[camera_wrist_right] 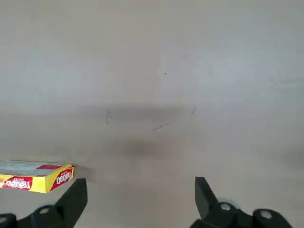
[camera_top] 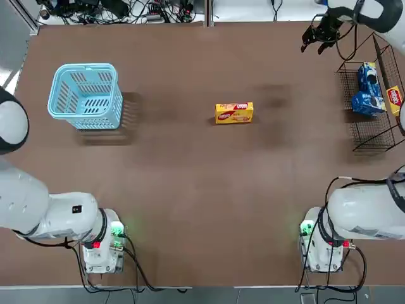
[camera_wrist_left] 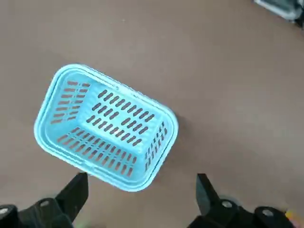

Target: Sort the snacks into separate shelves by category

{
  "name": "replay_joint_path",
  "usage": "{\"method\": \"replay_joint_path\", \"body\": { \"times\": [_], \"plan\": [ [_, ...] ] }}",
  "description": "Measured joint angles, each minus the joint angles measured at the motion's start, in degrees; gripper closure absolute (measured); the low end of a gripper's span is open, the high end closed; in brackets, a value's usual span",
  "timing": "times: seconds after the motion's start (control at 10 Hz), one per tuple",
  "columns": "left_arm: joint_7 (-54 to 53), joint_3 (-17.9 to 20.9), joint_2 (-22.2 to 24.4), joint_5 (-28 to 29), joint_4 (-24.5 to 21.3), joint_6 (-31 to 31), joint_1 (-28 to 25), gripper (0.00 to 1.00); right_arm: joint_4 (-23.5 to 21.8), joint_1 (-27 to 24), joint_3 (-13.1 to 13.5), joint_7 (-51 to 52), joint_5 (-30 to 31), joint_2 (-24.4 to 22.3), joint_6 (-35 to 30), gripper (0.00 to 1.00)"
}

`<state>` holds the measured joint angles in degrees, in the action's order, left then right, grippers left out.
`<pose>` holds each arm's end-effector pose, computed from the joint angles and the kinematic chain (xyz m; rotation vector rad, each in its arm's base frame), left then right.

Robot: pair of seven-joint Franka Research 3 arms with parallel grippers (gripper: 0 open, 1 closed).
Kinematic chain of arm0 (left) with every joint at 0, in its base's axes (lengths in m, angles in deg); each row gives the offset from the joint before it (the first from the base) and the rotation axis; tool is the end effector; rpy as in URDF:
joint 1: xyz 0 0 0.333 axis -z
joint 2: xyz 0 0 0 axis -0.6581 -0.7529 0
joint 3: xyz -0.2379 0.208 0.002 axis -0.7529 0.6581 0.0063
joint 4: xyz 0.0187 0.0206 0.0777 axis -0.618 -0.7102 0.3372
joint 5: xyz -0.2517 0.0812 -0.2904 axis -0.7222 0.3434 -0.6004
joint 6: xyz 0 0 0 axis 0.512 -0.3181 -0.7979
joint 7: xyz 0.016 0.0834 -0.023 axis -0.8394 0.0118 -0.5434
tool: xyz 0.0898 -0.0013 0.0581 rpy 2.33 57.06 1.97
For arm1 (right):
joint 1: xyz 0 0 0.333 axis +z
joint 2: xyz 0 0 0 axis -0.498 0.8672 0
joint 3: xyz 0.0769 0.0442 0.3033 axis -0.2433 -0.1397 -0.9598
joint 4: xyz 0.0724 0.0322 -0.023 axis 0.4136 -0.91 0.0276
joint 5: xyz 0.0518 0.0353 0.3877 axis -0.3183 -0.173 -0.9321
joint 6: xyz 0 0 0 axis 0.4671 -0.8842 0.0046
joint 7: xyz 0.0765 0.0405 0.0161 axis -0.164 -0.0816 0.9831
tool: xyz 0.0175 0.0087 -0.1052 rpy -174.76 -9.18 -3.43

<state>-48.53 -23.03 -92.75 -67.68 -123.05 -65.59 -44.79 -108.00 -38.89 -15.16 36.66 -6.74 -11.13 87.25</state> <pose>0.5650 0.0067 0.6452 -3.0646 -0.6025 -0.0046 0.5781 0.0123 0.4281 -2.9679 -0.0322 -0.0366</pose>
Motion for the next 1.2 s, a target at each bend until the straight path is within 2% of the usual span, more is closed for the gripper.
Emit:
{"method": "replay_joint_path", "body": {
  "times": [0.1, 0.3, 0.4, 0.5, 0.6, 1.0, 1.2],
  "plan": [
    [-5.85, 0.03, 0.00, -0.01, 1.57, 2.70, 0.69, 0.00, 0.41, 0.10, -0.02, -2.48, 2.59, -0.20, 0.49, 0.00],
    [-15.72, 0.24, -0.05, -0.04, 2.17, 5.31, 2.07, 0.00, 4.17, 2.11, -0.34, -13.68, 8.98, -0.72, -0.91, 0.00],
    [-17.47, 0.63, -0.13, -0.04, 2.17, 5.40, 3.24, 0.00, 6.63, 3.92, -0.57, -20.77, 9.69, -1.03, -3.04, 0.00],
    [-17.64, 0.77, -0.14, -0.05, 2.19, 5.40, 4.14, 0.00, 8.19, 5.34, -0.72, -27.51, 7.50, -1.32, -4.41, 0.00],
    [-17.66, 0.74, -0.14, -0.05, 2.27, 5.41, 4.50, 0.00, 8.63, 6.02, -0.77, -31.95, 2.46, -1.45, -5.03, 0.00],
    [-18.51, 1.17, -0.14, -0.81, 2.44, 5.47, 4.32, 0.00, 6.58, 5.78, -0.24, -37.08, -19.61, -1.03, -5.55, 0.00],
    [-18.50, 0.57, -0.23, -0.82, 2.45, 5.55, 4.71, 0.00, 4.58, 5.85, -0.28, -41.98, -26.97, -0.46, -5.32, 0.00]
  ]
}}
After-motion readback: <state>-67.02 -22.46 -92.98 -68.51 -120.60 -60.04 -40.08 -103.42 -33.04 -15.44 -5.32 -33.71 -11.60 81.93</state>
